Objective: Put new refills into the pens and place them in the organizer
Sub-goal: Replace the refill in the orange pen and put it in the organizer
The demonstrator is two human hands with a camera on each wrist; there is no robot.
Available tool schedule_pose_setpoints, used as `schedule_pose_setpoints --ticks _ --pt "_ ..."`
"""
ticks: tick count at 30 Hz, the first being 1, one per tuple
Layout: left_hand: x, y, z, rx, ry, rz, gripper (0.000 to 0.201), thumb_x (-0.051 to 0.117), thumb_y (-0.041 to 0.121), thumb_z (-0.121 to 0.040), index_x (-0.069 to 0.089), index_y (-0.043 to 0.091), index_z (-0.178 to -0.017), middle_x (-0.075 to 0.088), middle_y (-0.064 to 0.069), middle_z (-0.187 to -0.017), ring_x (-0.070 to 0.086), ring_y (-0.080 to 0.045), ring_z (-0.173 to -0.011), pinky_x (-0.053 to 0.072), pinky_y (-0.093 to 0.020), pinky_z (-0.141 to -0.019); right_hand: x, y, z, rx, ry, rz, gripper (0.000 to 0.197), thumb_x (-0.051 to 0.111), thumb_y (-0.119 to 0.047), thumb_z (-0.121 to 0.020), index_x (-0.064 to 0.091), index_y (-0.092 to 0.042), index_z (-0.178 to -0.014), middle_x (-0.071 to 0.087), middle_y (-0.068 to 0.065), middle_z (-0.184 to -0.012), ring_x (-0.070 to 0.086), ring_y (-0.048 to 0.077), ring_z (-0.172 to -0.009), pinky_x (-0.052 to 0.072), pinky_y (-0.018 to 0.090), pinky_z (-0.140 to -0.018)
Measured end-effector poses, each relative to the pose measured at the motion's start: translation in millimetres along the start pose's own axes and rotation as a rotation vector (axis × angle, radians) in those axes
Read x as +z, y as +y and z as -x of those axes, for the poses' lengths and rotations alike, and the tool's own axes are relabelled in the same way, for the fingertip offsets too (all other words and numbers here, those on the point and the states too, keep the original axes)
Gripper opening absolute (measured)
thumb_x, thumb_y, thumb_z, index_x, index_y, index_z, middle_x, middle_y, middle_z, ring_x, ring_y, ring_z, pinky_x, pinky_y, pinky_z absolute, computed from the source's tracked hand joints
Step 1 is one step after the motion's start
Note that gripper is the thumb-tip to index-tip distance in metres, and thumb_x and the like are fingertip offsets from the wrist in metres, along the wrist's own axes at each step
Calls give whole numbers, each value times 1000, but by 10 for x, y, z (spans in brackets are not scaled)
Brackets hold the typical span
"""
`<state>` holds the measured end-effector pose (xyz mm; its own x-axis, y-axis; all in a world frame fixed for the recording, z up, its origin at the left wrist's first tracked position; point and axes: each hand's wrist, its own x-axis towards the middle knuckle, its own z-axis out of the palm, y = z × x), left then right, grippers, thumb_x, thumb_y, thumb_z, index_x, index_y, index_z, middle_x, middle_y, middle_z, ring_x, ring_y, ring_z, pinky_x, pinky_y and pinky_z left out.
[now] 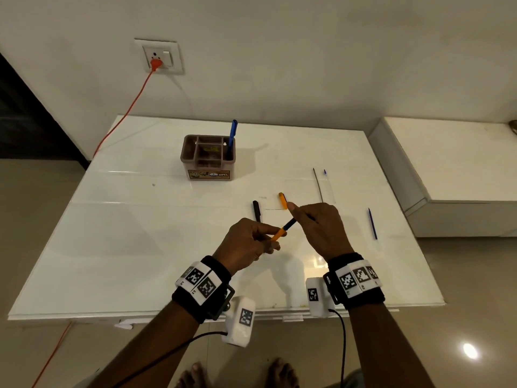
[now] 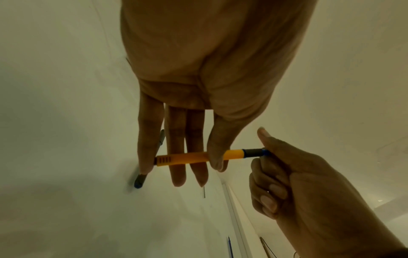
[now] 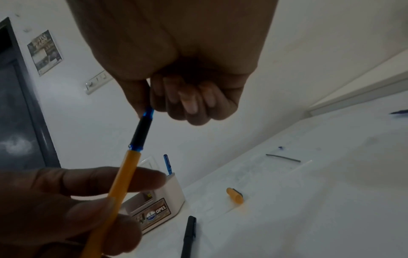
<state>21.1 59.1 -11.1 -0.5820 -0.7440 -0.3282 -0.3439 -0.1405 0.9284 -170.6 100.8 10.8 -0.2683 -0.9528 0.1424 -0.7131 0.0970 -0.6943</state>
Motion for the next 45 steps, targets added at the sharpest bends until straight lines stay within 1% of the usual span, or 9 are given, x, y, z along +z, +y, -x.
schedule_pose_setpoints --ticks 3,6,13,19,23,30,33,37,45 --pt "-3 13 2 -3 3 13 26 68 13 -95 77 25 -116 81 -3 -93 77 -16 -89 53 -28 -70 -37 -16 3 48 -23 -53 63 55 -67 -91 37 -21 -51 39 -4 -45 39 16 -48 41 39 -56" --pt "-12 18 -11 2 10 17 26 69 13 -95 77 24 -117 81 -3 -93 75 -16 -86 53 -27 -69 -26 28 18 35 -83 -171 40 55 -56 -93 55 -21 -74 59 -2 -59 58 11 -56 55 49 -65" --pt "17 16 -1 16 -5 -13 27 65 9 -95 78 21 -115 81 -6 -93 75 -19 -89 51 -26 -66 -29 -27 13 -54 -15 68 59 56 -47 -101 29 -29 -52 29 -6 -45 32 12 -47 29 30 -56" --pt "-19 33 10 16 9 26 25 70 13 -94 78 24 -115 81 -4 -92 73 -17 -84 52 -28 -69 -35 16 15 10 -92 -116 46 48 -60 -93 51 -21 -71 57 2 -59 55 17 -56 53 49 -64" --pt "-28 29 18 9 -6 29 25 69 13 -94 78 25 -115 81 -3 -91 75 -23 -92 52 -28 -70 -12 40 13 -113 -46 -13 43 53 -42 -100 36 -32 -61 35 -7 -50 37 12 -50 38 36 -56" --pt "-19 50 17 8 -19 30 25 68 13 -95 78 24 -116 81 -3 -93 75 -17 -87 53 -29 -70 -45 -23 -1 15 -43 -77 58 51 -69 -89 39 -21 -57 39 -1 -49 40 20 -52 45 43 -58" --pt "-34 40 15 12 -21 35 26 68 12 -95 78 24 -116 81 -5 -93 73 -13 -84 51 -29 -69 -31 11 11 -8 -113 -143 38 53 -52 -95 46 -29 -66 47 -4 -54 46 19 -55 49 48 -61" --pt "-22 40 7 27 -23 25 26 67 10 -95 78 22 -116 80 -6 -92 72 -10 -81 50 -29 -68 -15 16 -8 -83 -43 -65 53 58 -32 -102 32 -33 -56 36 -6 -47 33 11 -51 32 35 -59" --pt "-43 37 -2 33 -3 13 27 67 9 -94 79 23 -113 78 -1 -83 66 -13 -76 48 -28 -65 -37 -27 13 13 -146 -158 51 59 -65 -87 51 -20 -64 51 6 -57 50 30 -59 49 49 -61"
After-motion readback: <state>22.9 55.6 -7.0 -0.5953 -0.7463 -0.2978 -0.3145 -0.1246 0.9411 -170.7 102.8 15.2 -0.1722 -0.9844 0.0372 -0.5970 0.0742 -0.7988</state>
